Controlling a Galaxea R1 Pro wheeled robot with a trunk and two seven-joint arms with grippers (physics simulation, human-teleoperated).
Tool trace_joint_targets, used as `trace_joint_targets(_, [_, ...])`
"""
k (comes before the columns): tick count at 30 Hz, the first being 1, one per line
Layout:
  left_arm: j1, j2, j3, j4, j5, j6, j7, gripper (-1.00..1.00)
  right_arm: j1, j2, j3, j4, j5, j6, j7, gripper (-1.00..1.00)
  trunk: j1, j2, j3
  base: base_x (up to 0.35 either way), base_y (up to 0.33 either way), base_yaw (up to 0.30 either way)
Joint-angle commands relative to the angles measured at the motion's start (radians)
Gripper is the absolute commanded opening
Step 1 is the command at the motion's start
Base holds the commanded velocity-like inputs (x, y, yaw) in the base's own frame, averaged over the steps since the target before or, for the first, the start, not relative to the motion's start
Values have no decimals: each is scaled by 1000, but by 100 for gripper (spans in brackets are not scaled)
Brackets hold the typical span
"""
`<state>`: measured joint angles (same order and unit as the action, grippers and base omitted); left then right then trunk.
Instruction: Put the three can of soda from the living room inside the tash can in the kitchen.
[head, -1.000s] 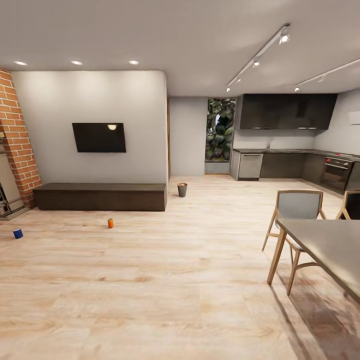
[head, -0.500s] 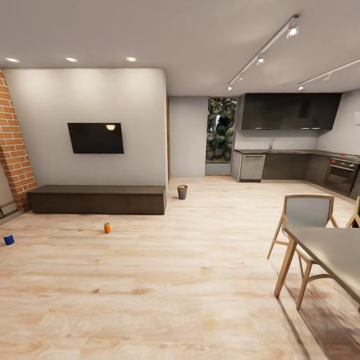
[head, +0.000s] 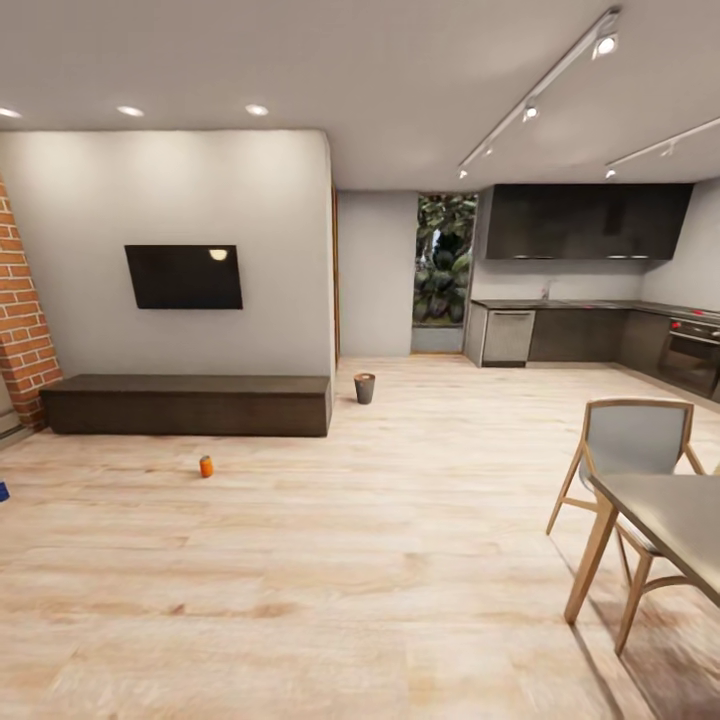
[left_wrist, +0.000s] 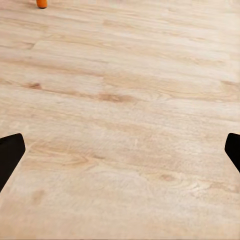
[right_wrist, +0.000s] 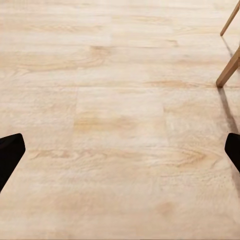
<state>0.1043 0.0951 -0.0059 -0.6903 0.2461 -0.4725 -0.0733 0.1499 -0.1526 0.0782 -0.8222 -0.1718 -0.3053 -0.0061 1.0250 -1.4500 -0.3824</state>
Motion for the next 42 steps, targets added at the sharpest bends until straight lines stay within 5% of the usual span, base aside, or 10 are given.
trace_joint_targets(1, [0,0,0,0,0,0,0,100,0,0,0,0,0,0,0,100,0,0,0,319,-30,0])
trace_joint_targets(42, [0,0,0,0,-1,0,1,100,-1,0,0,0,-1,0,0,100,0,0,0,312,-109,0])
